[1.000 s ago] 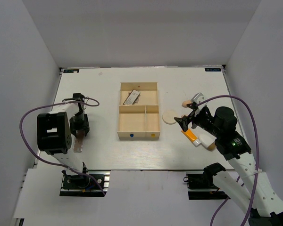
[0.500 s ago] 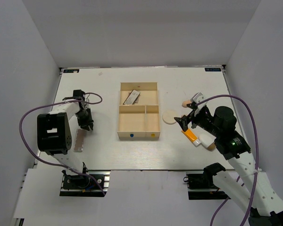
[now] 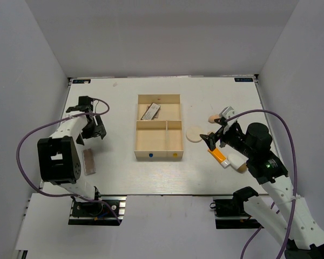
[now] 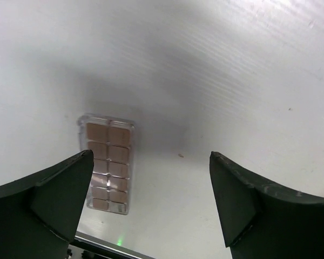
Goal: Organize the makeup
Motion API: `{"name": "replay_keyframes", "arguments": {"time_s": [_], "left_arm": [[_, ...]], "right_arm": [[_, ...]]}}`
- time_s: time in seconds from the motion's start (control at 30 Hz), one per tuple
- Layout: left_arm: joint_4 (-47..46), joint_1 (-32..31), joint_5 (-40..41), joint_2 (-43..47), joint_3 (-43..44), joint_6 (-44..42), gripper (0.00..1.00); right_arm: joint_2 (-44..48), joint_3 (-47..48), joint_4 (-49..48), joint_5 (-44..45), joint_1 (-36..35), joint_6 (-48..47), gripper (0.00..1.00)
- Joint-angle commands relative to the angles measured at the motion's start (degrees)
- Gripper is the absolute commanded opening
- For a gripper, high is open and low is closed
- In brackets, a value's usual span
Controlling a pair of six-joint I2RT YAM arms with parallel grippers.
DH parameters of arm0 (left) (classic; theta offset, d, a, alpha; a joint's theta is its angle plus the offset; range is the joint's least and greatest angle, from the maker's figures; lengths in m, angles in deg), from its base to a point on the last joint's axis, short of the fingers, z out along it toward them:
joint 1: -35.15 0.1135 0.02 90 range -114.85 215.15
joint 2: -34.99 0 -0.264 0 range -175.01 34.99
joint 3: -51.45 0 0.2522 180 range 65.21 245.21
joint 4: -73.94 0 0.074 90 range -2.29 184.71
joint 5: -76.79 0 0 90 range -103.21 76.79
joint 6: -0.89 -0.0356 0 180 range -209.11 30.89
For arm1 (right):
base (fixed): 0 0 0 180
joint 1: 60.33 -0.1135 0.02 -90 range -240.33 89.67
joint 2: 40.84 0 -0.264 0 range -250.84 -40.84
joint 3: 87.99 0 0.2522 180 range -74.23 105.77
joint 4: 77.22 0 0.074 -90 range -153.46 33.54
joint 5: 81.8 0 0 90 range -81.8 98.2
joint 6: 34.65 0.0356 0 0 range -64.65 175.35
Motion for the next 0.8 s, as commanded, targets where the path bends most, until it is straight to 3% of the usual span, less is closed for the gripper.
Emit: {"name": "replay_keyframes", "arguments": {"time_s": [0.0,0.23,0.77], "left_arm": [[2.59,0.32,4.32,3.74,3.25,1.20,0.98],[7.34,3.03,12.49,-0.74,-0.53,4.54,0.98],[3.04,5.94,1.60,-3.82,-6.24,1.73,0.98]], "right_arm": [[1.05,0.11,-2.00,-0.16,-0.36,0.27,0.89],[1.31,-0.07,-1.65,-0.60,-0.36,0.18,0.89],[1.31,-0.16,-1.83,-0.43,-0.45,0.27,0.89]]}}
